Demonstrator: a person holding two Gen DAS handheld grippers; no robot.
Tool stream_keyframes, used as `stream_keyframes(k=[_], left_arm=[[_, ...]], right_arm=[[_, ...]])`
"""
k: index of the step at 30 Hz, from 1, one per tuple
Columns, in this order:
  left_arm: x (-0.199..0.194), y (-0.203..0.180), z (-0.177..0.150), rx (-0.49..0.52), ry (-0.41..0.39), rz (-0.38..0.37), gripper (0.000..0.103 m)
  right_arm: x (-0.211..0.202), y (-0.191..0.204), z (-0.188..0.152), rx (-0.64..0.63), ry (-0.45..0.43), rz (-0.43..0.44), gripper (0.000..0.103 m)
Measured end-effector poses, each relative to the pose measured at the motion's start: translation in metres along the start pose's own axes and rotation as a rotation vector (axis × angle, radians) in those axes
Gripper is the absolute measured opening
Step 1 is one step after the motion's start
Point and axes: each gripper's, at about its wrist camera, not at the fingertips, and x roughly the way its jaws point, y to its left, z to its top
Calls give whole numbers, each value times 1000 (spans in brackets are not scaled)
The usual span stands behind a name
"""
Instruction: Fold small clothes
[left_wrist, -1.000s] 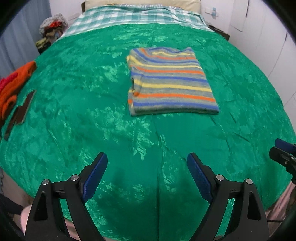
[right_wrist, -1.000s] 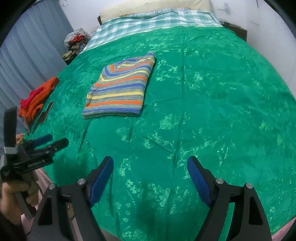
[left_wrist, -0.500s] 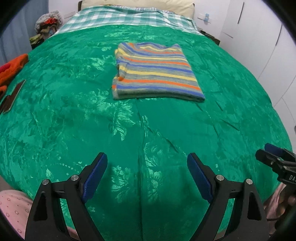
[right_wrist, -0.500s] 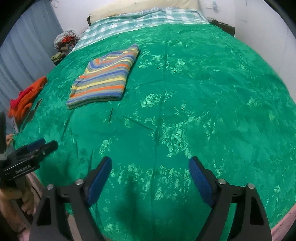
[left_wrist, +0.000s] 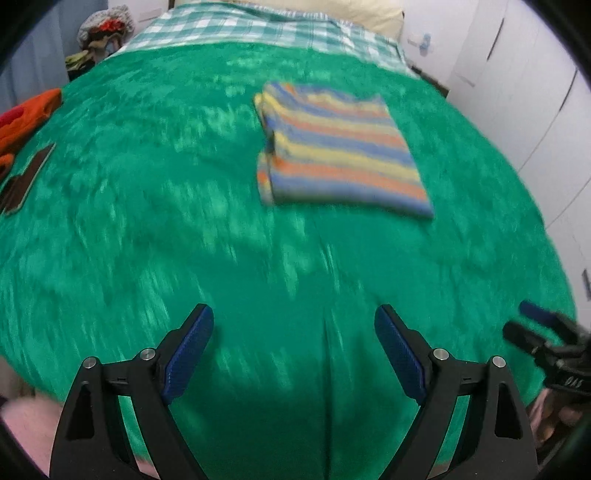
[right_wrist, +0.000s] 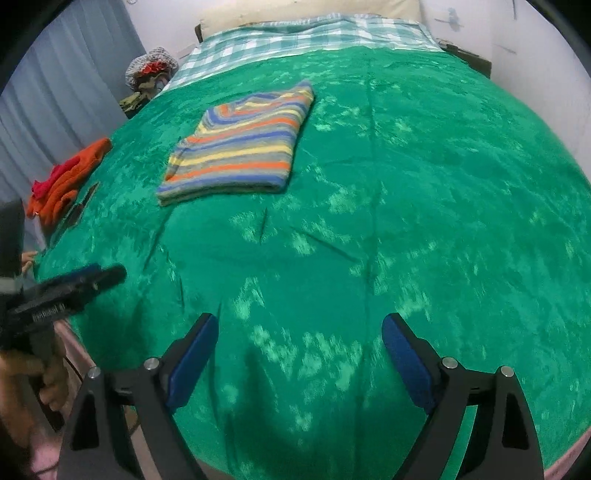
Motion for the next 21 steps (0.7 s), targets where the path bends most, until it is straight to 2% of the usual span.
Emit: stream_keyframes(k=[4,8,9,11,14,16,17,18,19,20,21], left_arm=[[11,29,62,-59,-42,-56,91],[50,48,123,-104,-22,-113,91],[65,51,137,-110,-2,-133,91],[96,55,155,-131,52,-140,91],[131,54,166,-146,116,-145,89],[148,46,171,-140,153,-155,87],[151,41,173,-123,156,-163,79],[155,33,175,-84,156,-174,75],[159,26,177,-51,164,-175,58],[166,20,178,-28,178,-177,30],[170,18,178,-30,187,-180,22]], right_arm=[[8,-9,45,15,-45,41,89],[30,-21,111,56,-87,132,94],[45,-25,134,77,-75,189,94],[71,-30,161,113,-47,247,94],[128,-35,199,163,20,288,94],[155,-33,213,183,63,317,89],[167,-31,218,191,82,339,86],[179,-28,223,198,88,351,79],[186,-25,227,195,89,355,63],[192,-22,230,186,96,359,51],[200,-13,233,152,116,319,29]])
